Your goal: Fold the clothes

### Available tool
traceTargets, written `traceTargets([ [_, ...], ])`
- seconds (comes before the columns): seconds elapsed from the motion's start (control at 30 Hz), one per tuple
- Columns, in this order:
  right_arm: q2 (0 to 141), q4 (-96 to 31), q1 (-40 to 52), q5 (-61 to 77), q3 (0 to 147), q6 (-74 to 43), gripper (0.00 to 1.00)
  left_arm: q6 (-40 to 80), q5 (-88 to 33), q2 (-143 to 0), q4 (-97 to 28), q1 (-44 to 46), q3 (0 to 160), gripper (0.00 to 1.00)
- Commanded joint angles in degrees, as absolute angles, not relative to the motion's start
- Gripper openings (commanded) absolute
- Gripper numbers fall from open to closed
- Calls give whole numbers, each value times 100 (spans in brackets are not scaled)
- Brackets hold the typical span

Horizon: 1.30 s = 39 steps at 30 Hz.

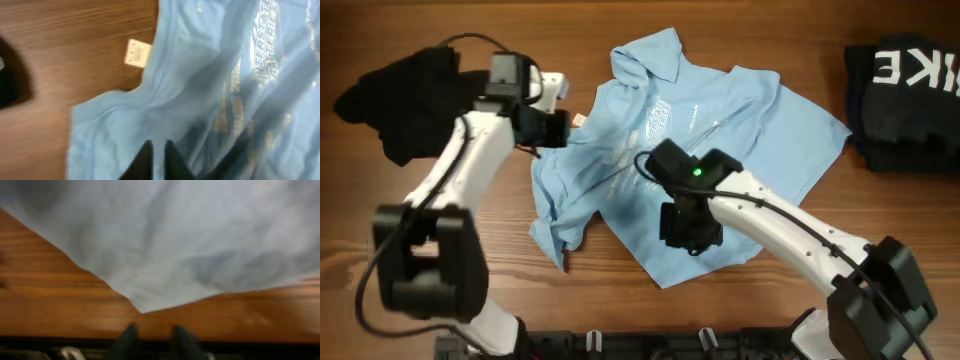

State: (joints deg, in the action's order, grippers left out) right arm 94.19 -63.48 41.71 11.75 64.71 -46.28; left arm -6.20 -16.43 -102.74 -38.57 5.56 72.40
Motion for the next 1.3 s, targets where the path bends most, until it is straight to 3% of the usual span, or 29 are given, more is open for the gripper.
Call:
traceTargets([
  [0.0,9321,-5830,4198,1557,5944,-4838,4,-652,-1688,-10711,-3693,753,7323,4],
  [0.33,9334,-4429,4193,1544,4873,-4969,4,-272,-1323,-10993,-3332,996,7319,4],
  [0.5,9336,-4545,4053,1197,4598,-5286,4,-56,-1011,-11183,-3009,1024,7319,4],
  [0.93,9336,-5301,2327,176,4182,-6764,7,1190,84,-12210,-2998,864,7319,4],
  [1.27,9336,-5317,996,-419,4182,-6565,8,1726,263,-12217,-2821,-248,7319,4],
])
